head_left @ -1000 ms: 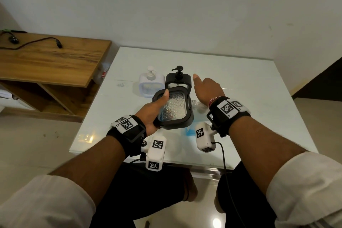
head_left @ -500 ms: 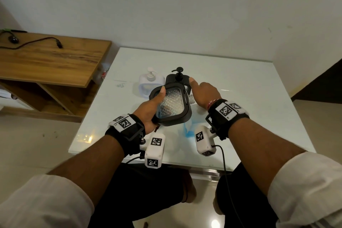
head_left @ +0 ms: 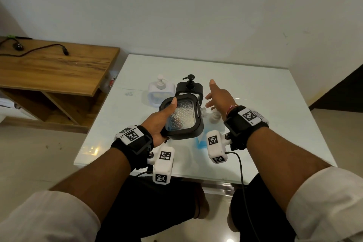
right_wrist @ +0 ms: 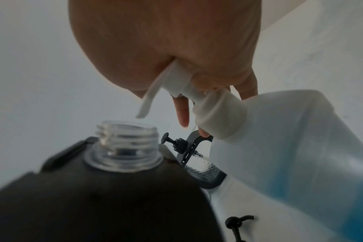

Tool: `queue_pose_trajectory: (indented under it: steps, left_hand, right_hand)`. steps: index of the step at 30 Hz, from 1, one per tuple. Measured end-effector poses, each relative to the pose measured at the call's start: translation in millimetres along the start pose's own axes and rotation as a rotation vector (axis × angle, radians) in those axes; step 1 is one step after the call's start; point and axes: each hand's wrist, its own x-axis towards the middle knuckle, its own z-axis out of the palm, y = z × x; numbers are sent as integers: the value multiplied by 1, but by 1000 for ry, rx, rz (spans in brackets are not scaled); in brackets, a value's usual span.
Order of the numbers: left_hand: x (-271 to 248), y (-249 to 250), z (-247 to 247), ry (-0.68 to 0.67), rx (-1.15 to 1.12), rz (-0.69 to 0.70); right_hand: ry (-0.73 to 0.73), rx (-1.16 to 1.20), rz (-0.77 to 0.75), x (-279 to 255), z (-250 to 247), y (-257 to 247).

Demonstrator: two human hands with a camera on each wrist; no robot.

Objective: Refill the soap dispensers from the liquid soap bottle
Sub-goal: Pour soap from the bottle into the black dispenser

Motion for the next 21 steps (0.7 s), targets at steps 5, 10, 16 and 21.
queue_pose_trajectory:
  steps: [5,10,16,21]
  left_hand:
    - [0,-3,4,-10,19,-4]
    - [1,-3,8,-22,-2,24]
    - [5,-3,7,8,-2,82]
    - [8,-1,7,36,-10,111]
  right_hand:
    - [-91,225,44,-8,-3,4]
    - [-144,346,69,-7,-3,15]
    - [-185,387,48,-2,2,25]
    - [-217,377,34,-6,1,25]
